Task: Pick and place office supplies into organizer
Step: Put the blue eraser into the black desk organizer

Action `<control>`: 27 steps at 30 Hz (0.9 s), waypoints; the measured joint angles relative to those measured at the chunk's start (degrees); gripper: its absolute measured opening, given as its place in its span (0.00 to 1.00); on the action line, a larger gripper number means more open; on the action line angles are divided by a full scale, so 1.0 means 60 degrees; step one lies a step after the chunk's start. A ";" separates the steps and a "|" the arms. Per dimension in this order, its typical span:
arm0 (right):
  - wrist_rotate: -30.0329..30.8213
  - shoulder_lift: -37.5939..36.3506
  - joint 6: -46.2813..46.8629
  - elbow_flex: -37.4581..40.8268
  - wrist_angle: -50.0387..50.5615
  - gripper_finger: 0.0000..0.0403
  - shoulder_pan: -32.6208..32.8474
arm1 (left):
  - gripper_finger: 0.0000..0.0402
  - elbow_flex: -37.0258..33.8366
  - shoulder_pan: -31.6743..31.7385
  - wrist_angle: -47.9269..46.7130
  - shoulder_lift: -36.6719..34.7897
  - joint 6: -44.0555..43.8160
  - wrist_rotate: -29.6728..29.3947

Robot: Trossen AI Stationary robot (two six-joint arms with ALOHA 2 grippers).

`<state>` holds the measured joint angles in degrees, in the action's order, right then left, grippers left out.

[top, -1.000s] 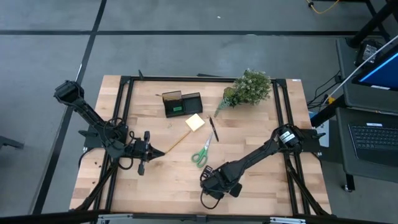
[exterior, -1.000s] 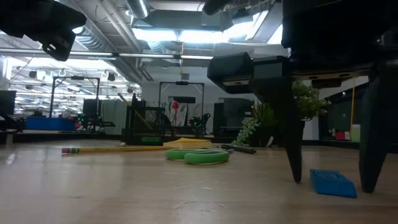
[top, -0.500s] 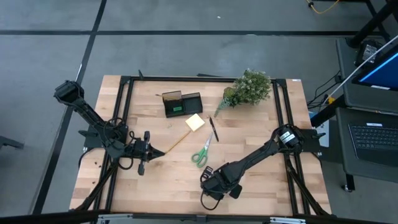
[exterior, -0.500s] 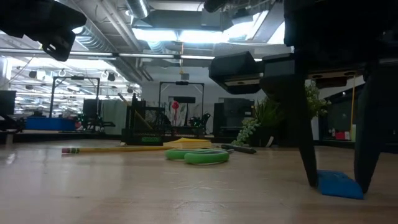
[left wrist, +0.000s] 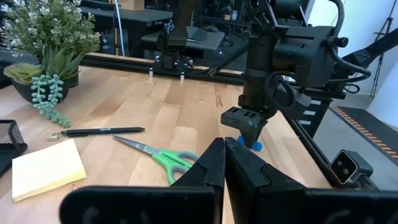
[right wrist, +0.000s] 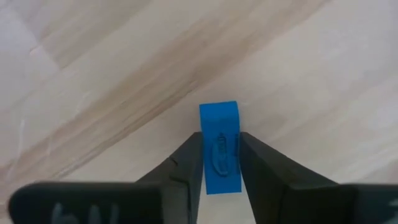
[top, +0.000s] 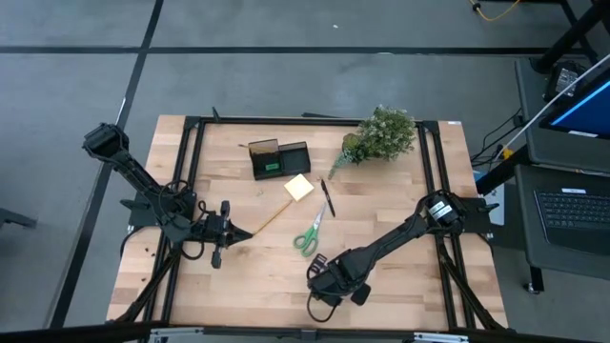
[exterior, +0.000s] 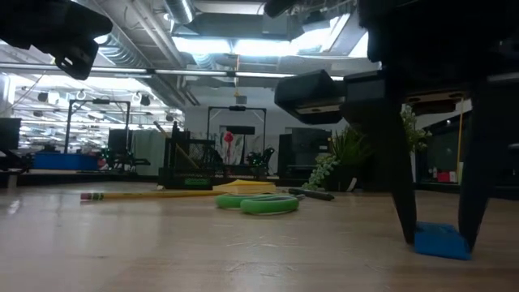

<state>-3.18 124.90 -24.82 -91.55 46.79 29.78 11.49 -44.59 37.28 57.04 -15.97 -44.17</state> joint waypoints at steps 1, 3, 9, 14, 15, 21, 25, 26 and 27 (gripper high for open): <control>0.0005 0.0000 0.0291 0.0000 -0.0005 0.25 -0.0002 | 0.01 0.0000 0.0002 0.0003 0.0000 0.0000 0.0047; 0.0011 0.0000 0.0735 0.0000 -0.0016 0.25 -0.0003 | 0.01 0.0000 0.0003 -0.0001 0.0000 0.0004 0.0063; 0.0360 0.0025 0.1493 -0.0126 0.0021 0.25 0.0002 | 0.01 0.0000 0.0000 -0.0048 0.0000 -0.0051 0.0063; 0.0588 0.0044 0.1632 -0.0750 0.0224 0.25 -0.0141 | 0.01 0.0000 0.0003 -0.0048 0.0029 -0.0229 0.0067; 0.0641 0.0044 0.1632 -0.0882 0.0359 0.25 -0.0152 | 0.01 0.0000 0.0003 -0.0052 0.0050 -0.0233 0.0066; 0.0961 0.0040 0.1611 -0.1632 0.1155 0.25 -0.0429 | 0.01 0.0000 0.0003 -0.0084 0.0203 -0.0229 0.0067; 0.0986 0.0025 0.1797 -0.2130 0.1365 0.25 -0.0734 | 0.01 0.0000 0.0003 -0.0076 0.0229 -0.0228 0.0067; 0.0980 0.0025 0.1880 -0.2260 0.1431 0.25 -0.0818 | 0.01 0.0000 0.0003 -0.0069 0.0229 -0.0226 0.0067; 0.0979 0.0025 0.2005 -0.2404 0.1515 0.25 -0.0897 | 0.01 0.0000 0.0003 -0.0064 0.0229 -0.0226 0.0067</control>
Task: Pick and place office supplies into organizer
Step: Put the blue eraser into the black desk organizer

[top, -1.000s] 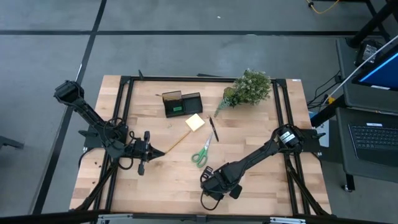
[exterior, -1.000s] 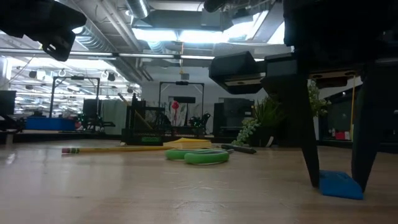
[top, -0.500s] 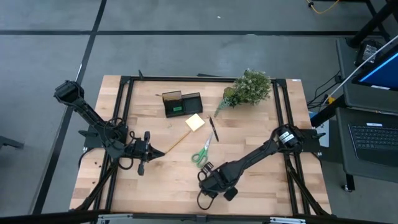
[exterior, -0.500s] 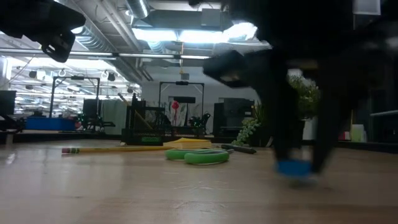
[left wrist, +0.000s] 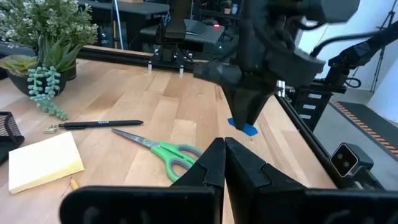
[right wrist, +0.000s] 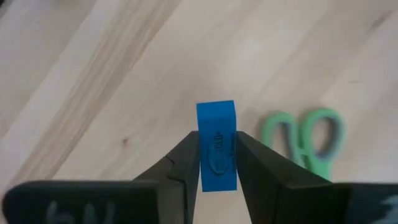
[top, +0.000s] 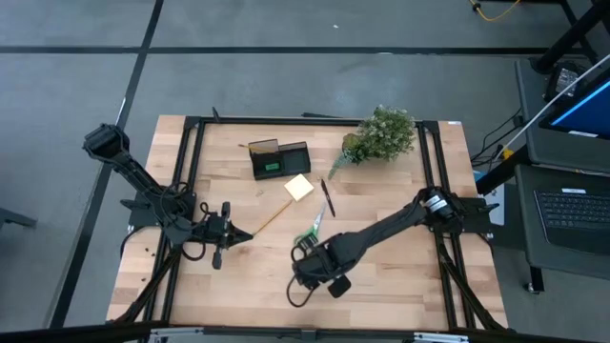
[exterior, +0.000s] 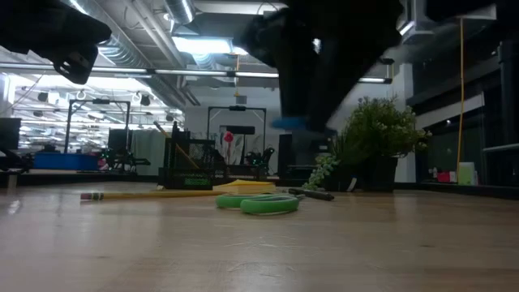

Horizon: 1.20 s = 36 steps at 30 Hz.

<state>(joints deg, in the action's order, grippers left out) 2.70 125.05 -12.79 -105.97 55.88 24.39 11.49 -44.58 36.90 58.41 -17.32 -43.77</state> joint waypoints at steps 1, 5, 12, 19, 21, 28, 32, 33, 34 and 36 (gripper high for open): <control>-0.0002 0.0000 0.0102 -0.0158 0.0092 0.25 -0.0078 | 0.01 0.0000 0.0000 0.0009 0.0000 0.0000 0.0000; 0.0165 -0.0004 0.0134 -0.0811 0.0317 0.25 -0.0395 | 0.01 0.0000 0.0000 0.0023 0.0000 0.0007 0.0000; 0.0616 -0.0022 0.0097 -0.2014 0.0371 0.25 -0.0987 | 0.02 0.0000 0.0000 0.0027 -0.0004 0.0323 0.0000; 0.0638 -0.0029 -0.0280 -0.2736 0.0360 0.25 -0.1748 | 0.01 0.0000 0.0000 0.0319 -0.0004 0.0342 -0.0002; 0.0641 -0.0029 -0.0530 -0.2796 0.0375 0.25 -0.1991 | 0.01 0.0000 0.0000 0.0459 -0.0004 0.0375 -0.0003; 0.0622 -0.0029 -0.1183 -0.2827 -0.0060 0.25 -0.2888 | 0.01 0.0000 -0.0001 0.0613 -0.0010 0.1078 -0.0137; 0.0572 -0.0029 -0.1309 -0.2827 -0.0682 0.25 -0.3425 | 0.01 0.0000 0.0000 0.0673 -0.0033 0.1247 -0.0842; 0.0568 -0.0029 -0.1316 -0.2827 -0.0861 0.25 -0.3551 | 0.01 0.0000 0.0000 0.0726 -0.0033 0.1177 -0.1107; 0.0565 -0.0029 -0.1402 -0.2827 -0.1011 0.25 -0.3668 | 0.01 0.0000 0.0000 0.0759 -0.0033 0.1070 -0.1336; 0.0565 -0.0029 -0.1560 -0.2812 -0.1163 0.25 -0.3899 | 0.01 0.0000 0.0000 0.0767 -0.0036 0.0903 -0.1654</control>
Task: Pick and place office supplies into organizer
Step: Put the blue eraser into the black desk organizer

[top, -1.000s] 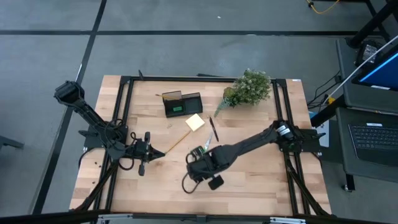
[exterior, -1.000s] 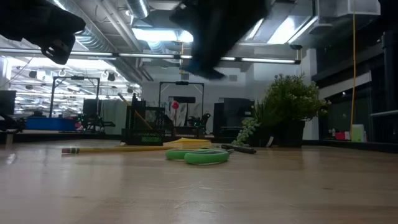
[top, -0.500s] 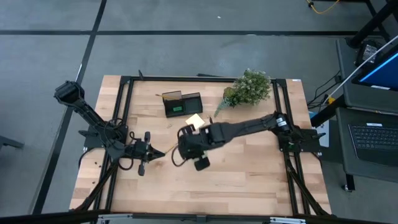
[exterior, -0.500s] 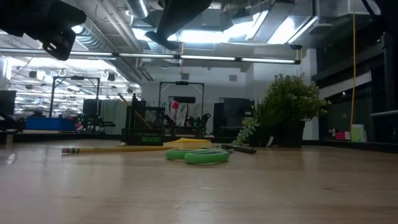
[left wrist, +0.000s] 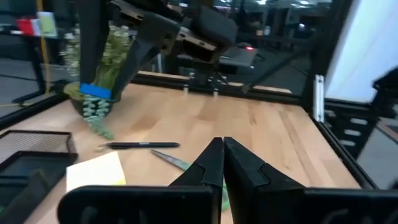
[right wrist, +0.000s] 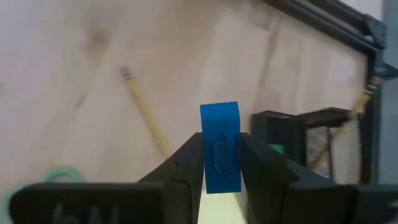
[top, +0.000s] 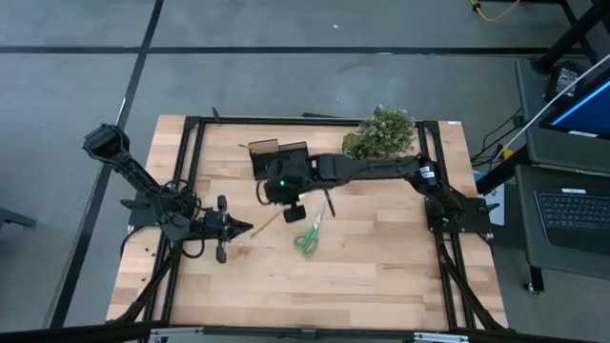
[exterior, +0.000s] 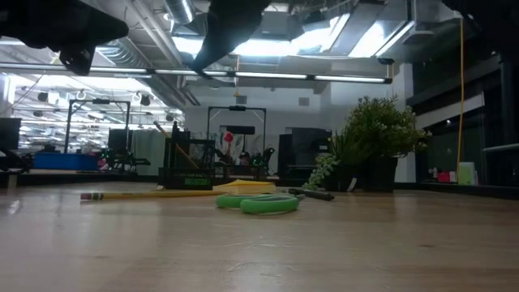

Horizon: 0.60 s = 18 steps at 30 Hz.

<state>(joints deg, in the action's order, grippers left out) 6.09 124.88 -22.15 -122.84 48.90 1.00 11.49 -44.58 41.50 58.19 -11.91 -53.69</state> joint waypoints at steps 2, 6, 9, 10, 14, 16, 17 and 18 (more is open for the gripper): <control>-0.0010 0.0000 -0.0066 0.0070 -0.0252 0.25 -0.0202 | 0.02 0.0000 0.0000 0.0057 0.0000 -0.0136 -0.0198; -0.0015 0.0077 -0.0139 0.0072 -0.0602 0.25 -0.0474 | 0.03 0.0000 0.0015 0.0130 0.0000 -0.0412 -0.0659; -0.0029 0.0284 -0.0322 0.0072 -0.0980 0.25 -0.0601 | 0.05 0.0000 0.0015 0.0080 0.0000 -0.1015 -0.1025; -0.0036 0.0318 -0.0473 0.0089 -0.1009 0.25 -0.0640 | 0.05 0.0000 0.0015 0.0057 0.0000 -0.1103 -0.1068; -0.0103 0.0555 -0.0912 0.0087 -0.1642 0.25 -0.0772 | 0.07 0.0000 0.0011 0.0058 0.0000 -0.1140 -0.1063; -0.0110 0.0655 -0.1117 0.0087 -0.1968 0.25 -0.0870 | 0.08 0.0000 0.0011 -0.0013 0.0000 -0.1136 -0.1035; -0.0131 0.0670 -0.1114 0.0087 -0.2014 0.25 -0.0949 | 0.08 0.0000 0.0004 -0.0027 0.0000 -0.1116 -0.1034; -0.0135 0.0670 -0.1100 0.0087 -0.2064 0.25 -0.1023 | 0.08 0.0000 0.0000 -0.0013 0.0000 -0.1081 -0.0998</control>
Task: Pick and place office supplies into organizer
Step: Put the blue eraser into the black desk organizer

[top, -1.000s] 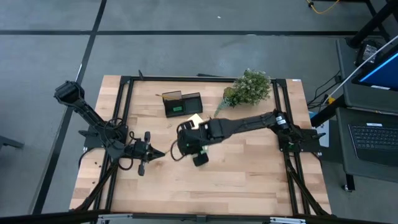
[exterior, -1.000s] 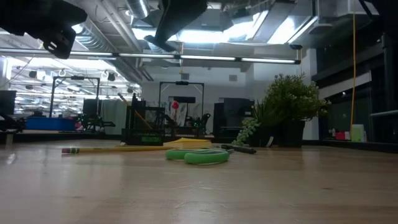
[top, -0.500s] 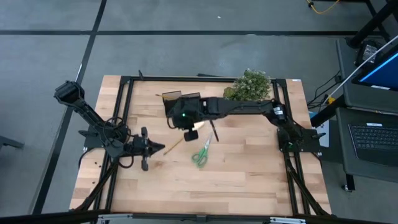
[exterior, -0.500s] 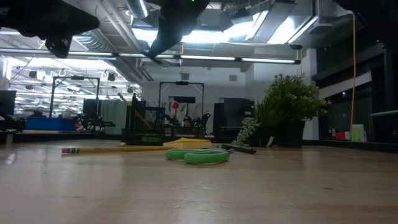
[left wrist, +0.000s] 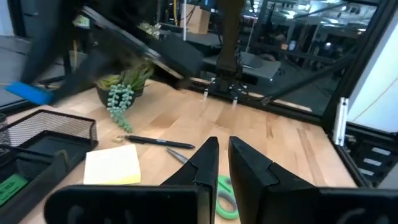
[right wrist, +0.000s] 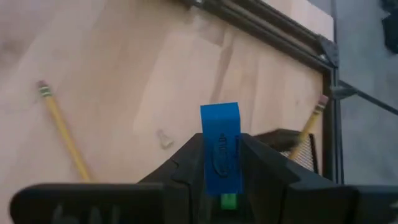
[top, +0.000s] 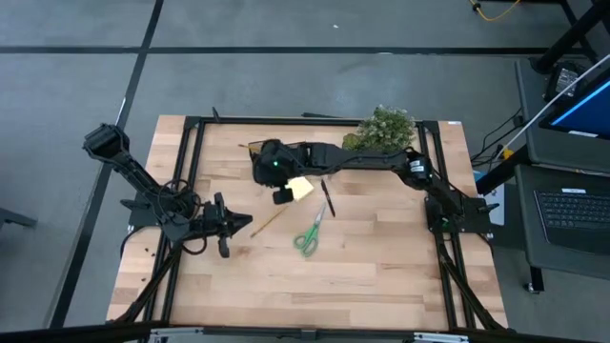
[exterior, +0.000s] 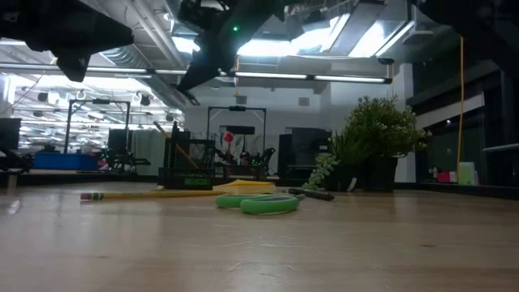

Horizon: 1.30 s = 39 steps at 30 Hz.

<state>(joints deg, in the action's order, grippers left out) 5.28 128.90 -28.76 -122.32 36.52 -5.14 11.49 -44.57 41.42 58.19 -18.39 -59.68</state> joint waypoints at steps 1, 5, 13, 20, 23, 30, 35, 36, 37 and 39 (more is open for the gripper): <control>-0.0001 0.0000 0.0025 0.0000 -0.0128 0.25 -0.0083 | 0.08 0.0000 0.0000 -0.0021 0.0000 0.0000 0.0050; 0.0000 0.0105 0.0498 -0.0011 -0.0256 0.25 -0.0463 | 0.08 0.0000 0.0007 -0.0114 0.0000 0.0007 0.0058; -0.0164 0.0621 0.0602 0.0000 -0.0322 0.25 -0.0810 | 0.08 0.0000 0.0007 -0.0158 0.0004 0.0011 0.0062; -0.0178 0.0634 0.0746 0.0000 -0.0223 0.25 -0.0784 | 0.08 0.0000 0.0007 -0.0164 0.0004 0.0273 0.0062; -0.0178 0.0649 0.0742 0.0002 -0.0288 0.25 -0.0784 | 0.08 0.0000 0.0007 -0.0172 0.0004 0.0277 0.0062; -0.0248 0.1058 0.0713 0.0324 -0.0636 0.25 -0.0781 | 0.08 0.0000 0.0007 -0.0171 0.0004 0.0302 0.0066; -0.0412 0.1346 0.0744 0.0324 -0.0916 0.25 -0.0781 | 0.08 0.0000 0.0007 -0.0181 0.0004 0.0297 0.0049; -0.0412 0.1426 0.0744 0.0324 -0.0945 0.25 -0.0781 | 0.08 0.0000 0.0007 -0.0180 0.0004 0.0294 0.0047; -0.0418 0.1486 0.0750 0.0311 -0.1070 0.25 -0.0781 | 0.08 0.0000 0.0007 -0.0178 0.0004 0.0291 0.0047; -0.0423 0.1551 0.0758 0.0321 -0.0939 0.25 -0.0784 | 0.08 0.0000 0.0007 -0.0174 0.0004 0.0299 0.0044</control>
<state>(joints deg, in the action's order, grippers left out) 2.74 138.20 -24.21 -120.40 30.88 -9.85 11.49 -44.53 40.38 58.22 -16.60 -59.42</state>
